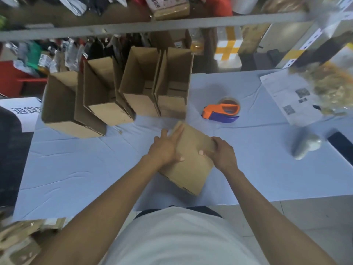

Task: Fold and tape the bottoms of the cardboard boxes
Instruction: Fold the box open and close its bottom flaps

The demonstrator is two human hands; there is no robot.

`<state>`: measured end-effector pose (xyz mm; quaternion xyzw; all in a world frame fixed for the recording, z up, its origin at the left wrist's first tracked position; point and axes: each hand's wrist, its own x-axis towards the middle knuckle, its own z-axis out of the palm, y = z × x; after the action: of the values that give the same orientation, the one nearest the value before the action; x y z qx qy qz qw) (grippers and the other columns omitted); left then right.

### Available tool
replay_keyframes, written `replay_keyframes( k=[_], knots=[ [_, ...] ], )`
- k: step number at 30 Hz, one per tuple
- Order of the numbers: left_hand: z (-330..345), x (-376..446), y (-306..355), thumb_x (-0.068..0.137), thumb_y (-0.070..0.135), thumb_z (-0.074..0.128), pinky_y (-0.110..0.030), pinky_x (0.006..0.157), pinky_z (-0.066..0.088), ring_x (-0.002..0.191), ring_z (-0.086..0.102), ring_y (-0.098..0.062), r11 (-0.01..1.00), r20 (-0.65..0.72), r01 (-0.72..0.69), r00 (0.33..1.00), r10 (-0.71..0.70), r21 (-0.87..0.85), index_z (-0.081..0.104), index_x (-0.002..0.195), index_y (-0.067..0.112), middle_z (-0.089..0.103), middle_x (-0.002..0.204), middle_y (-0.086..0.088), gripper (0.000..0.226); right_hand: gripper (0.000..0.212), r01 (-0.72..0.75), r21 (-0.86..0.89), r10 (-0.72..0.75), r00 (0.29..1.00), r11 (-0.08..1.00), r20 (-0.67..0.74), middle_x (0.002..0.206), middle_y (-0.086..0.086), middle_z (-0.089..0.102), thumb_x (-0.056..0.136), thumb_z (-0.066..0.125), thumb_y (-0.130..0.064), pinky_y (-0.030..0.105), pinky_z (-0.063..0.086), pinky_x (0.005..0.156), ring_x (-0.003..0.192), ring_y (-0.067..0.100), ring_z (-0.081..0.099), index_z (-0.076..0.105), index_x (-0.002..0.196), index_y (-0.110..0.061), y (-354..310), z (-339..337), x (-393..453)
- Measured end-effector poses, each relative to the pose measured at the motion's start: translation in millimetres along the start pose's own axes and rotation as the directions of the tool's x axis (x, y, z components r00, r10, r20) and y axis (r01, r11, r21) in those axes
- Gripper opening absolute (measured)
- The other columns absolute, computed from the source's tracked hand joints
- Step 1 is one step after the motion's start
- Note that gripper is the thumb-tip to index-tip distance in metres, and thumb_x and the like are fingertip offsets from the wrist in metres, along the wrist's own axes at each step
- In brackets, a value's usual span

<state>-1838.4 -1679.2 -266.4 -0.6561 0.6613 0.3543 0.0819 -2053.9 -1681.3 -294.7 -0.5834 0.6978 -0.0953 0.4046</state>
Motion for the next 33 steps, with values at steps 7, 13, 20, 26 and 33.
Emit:
replay_keyframes(
  k=[7,13,20,26,33],
  knots=[
    [-25.4,36.7,18.0,0.062,0.056,0.083,-0.055,0.116,0.009,0.149,0.000,-0.032,0.811,0.175,-0.372,0.928,0.329,0.451,0.003,0.155,0.036,-0.001,0.163,-0.005,0.125,0.118,0.129,-0.124,-0.111,0.983,0.984,0.144,0.156,0.016,0.020,0.071,0.077,-0.058,0.047,0.030,0.110,0.141,0.037,0.025,0.006,0.156,-0.021,-5.5,0.0,0.3],
    [-28.7,20.0,-21.4,0.060,0.073,0.072,-0.059,0.116,0.008,0.143,0.015,-0.038,0.931,-0.026,-0.060,0.997,0.075,0.361,-0.002,0.153,0.042,0.020,0.156,-0.013,0.122,0.136,0.225,-0.259,-0.143,0.943,0.939,0.300,0.158,0.000,-0.027,0.058,0.079,-0.068,0.056,0.031,0.111,0.147,0.031,-0.008,-0.016,0.151,-0.040,8.7,14.8,-33.5],
    [-2.5,-39.5,-49.3,0.074,0.082,0.050,-0.040,0.082,0.044,0.109,0.055,-0.040,0.942,-0.156,0.331,0.935,-0.320,0.051,-0.021,0.148,0.045,0.053,0.125,-0.018,0.110,0.064,-0.223,0.362,0.212,0.975,0.905,0.071,0.129,0.010,0.058,0.091,0.061,-0.049,0.034,0.052,0.085,0.105,0.026,0.063,0.042,0.142,-0.016,11.2,36.6,-27.5],
    [18.9,-60.0,-17.9,0.083,0.074,0.048,-0.046,0.103,0.037,0.137,0.035,-0.039,0.914,0.008,0.395,0.918,-0.397,0.091,-0.013,0.153,0.030,0.029,0.154,-0.017,0.102,0.063,0.005,0.237,-0.073,0.957,0.971,0.282,0.121,-0.013,0.053,0.086,0.072,-0.034,0.022,0.041,0.079,0.104,0.011,0.053,0.039,0.140,-0.030,-15.1,27.1,-21.8],
    [-9.7,-6.1,-8.7,0.072,0.060,0.072,-0.046,0.105,0.037,0.131,0.034,-0.038,0.998,-0.041,-0.064,0.997,0.063,-0.029,0.010,0.152,0.028,0.034,0.143,-0.019,0.106,0.086,0.146,0.084,-0.168,0.898,0.986,0.407,0.142,-0.006,0.049,0.083,0.074,-0.043,0.025,0.039,0.094,0.125,0.018,0.051,0.024,0.152,-0.032,-14.6,27.8,-8.7]
  ],
)
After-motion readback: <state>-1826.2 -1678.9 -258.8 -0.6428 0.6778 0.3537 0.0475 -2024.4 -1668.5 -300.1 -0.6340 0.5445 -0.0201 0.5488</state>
